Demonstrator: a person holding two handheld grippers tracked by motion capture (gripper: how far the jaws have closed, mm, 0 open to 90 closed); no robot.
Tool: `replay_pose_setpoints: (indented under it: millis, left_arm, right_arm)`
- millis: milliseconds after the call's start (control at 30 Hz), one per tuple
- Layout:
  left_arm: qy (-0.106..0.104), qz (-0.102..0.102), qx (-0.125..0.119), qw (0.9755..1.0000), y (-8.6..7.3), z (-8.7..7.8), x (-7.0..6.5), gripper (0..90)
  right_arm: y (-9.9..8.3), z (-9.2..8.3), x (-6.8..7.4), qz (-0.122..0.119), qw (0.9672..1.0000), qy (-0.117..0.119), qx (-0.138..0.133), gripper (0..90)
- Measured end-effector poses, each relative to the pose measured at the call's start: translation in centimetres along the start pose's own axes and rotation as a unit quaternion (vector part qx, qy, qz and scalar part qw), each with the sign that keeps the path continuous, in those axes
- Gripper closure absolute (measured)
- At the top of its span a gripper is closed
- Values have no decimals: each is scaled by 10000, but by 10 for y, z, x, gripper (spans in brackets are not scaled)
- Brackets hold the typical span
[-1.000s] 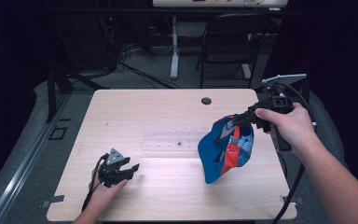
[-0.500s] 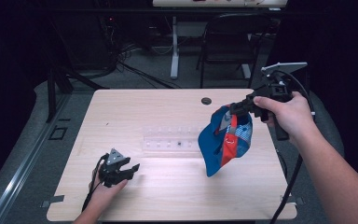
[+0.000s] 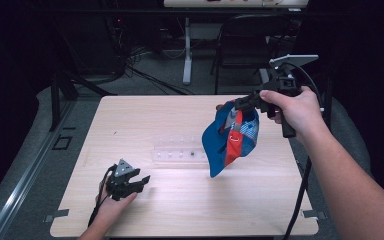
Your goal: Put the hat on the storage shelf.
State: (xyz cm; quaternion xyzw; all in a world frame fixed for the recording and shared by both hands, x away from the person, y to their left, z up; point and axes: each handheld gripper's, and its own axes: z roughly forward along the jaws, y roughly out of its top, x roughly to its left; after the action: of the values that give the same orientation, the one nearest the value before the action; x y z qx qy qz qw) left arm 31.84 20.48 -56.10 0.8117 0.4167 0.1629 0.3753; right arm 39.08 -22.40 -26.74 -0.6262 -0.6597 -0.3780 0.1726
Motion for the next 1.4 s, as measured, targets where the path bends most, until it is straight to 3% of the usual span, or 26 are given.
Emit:
replay_pose_setpoints:
  millis: [767,1400]
  left_arm:
    - [-48,9,-26,10000,1,-1,-1,496]
    - [-87,70,-62,9999,2,1,-5,496]
  right_arm:
    - [32,33,21,33,9992,191,-345,776]
    - [45,53,16,178,9978,85,-636,775]
